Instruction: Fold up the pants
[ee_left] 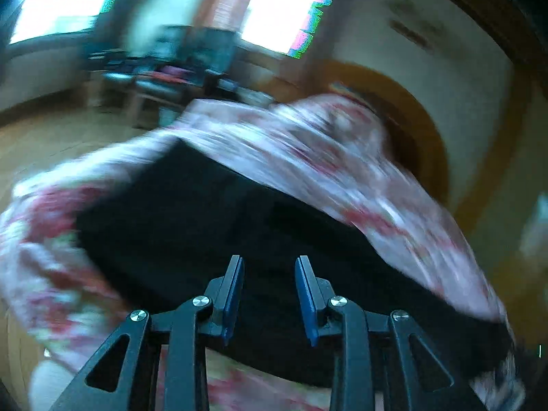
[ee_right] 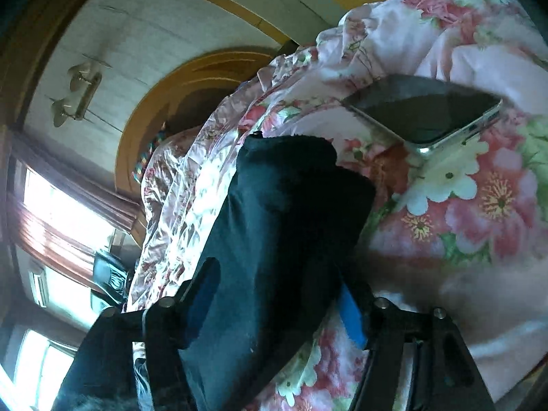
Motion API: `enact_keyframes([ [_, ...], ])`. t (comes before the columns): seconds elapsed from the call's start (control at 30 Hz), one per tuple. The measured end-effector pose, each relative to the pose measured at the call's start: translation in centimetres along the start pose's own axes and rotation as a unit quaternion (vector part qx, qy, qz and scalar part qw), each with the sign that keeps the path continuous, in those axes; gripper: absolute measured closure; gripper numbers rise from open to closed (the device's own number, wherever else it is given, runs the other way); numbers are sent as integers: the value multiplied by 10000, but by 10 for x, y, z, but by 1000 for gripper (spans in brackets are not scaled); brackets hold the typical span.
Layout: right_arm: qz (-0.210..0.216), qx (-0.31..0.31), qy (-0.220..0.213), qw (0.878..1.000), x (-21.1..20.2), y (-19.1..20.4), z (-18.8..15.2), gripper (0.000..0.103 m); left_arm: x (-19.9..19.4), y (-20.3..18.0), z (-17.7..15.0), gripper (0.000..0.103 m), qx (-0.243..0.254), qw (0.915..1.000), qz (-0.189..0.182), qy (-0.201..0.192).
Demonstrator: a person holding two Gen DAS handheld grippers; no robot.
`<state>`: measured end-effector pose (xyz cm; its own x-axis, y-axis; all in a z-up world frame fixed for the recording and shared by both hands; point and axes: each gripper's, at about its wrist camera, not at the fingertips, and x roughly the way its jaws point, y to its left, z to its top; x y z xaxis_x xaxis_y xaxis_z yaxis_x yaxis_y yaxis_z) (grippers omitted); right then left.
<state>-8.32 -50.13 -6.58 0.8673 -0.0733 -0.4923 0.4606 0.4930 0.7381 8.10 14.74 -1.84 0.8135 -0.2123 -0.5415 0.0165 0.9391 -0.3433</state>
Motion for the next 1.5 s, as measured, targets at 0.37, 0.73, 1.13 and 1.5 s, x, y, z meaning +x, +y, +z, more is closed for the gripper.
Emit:
enact_keyframes([
  [0.37, 74, -249, 100, 9996, 9, 4, 4, 61, 52, -113, -40, 68, 1097, 9839, -898, 1086],
  [0.73, -667, -990, -248, 9925, -1, 22, 5, 89, 89, -134, -71, 68, 1763, 9718, -176, 1555],
  [1.13, -1061, -1983, -1633, 9606, -61, 70, 0, 54, 90, -118, -25, 68, 1428, 9806, -214, 1327],
  [1.5, 1718, -4311, 2105, 8604, 107, 269, -152, 59, 108, -51, -5, 68, 732, 9878, 156, 1367],
])
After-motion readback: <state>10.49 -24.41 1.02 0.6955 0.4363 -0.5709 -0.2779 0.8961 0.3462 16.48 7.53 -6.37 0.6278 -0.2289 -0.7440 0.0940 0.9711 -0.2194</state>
